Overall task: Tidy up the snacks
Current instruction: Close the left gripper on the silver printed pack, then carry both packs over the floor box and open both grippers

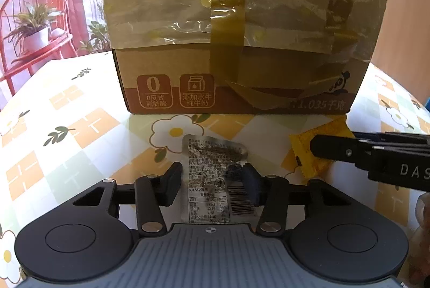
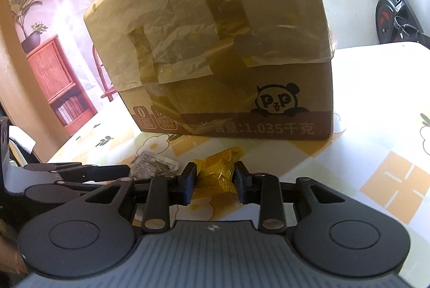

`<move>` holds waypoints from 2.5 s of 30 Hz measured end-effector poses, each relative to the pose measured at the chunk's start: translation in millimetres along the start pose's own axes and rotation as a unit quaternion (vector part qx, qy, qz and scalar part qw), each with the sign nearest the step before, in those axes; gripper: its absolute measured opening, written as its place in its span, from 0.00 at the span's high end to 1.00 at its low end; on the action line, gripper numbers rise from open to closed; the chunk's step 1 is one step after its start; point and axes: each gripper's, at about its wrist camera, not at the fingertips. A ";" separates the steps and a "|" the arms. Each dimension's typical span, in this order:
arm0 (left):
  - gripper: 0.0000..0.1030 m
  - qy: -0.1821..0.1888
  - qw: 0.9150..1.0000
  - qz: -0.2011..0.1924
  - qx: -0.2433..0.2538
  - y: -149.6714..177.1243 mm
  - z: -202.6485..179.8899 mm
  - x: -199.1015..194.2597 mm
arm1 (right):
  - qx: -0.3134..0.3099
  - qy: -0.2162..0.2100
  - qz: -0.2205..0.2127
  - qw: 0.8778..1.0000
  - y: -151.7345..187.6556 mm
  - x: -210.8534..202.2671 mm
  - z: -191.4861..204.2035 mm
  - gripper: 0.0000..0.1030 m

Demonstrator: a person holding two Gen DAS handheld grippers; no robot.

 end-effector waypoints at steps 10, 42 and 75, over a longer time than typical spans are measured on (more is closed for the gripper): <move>0.84 0.029 1.000 -0.002 0.008 -1.6 -5.6 -5.4 | 0.003 -0.005 -0.002 1.000 0.1 -1.2 -2.2 0.69; 0.86 0.111 0.977 -0.180 0.033 -168.1 -0.7 -135.8 | -0.066 -0.001 -0.177 0.982 -153.8 -86.3 29.7 0.69; 0.15 0.056 0.985 -0.164 0.023 -229.9 -2.2 -87.7 | -0.074 0.128 -0.117 0.982 -206.2 -44.2 -1.3 0.30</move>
Point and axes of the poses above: each gripper's, at about its wrist camera, not at the fingertips, and x roughly the way its jaws point, z to its left, y to its underside, and after that the axes turned 11 degrees about -x, right-handed
